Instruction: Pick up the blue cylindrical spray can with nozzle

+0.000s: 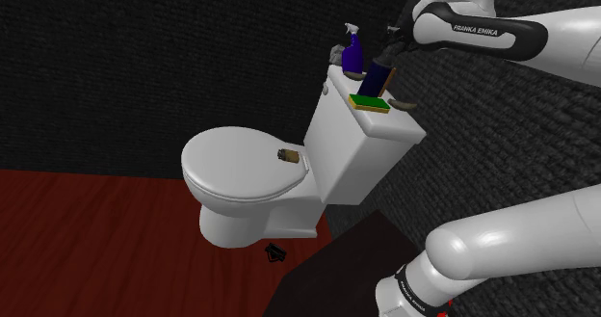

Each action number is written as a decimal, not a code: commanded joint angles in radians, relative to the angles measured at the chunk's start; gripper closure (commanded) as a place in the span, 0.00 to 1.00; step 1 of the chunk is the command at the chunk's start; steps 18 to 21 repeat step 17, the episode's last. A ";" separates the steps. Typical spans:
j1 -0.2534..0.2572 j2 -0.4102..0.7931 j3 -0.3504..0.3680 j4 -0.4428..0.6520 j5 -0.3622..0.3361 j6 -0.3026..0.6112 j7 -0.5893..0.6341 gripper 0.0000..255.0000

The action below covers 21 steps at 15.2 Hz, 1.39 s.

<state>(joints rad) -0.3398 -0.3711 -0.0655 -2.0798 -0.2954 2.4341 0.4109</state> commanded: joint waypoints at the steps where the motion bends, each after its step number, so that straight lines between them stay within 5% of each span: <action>1: 0.001 0.001 0.000 0.013 0.003 -0.013 -0.003 1.00; 15: 0.016 0.040 0.000 0.237 0.041 -0.195 -0.054 1.00; 21: 0.016 0.041 0.000 0.240 0.041 -0.197 -0.054 1.00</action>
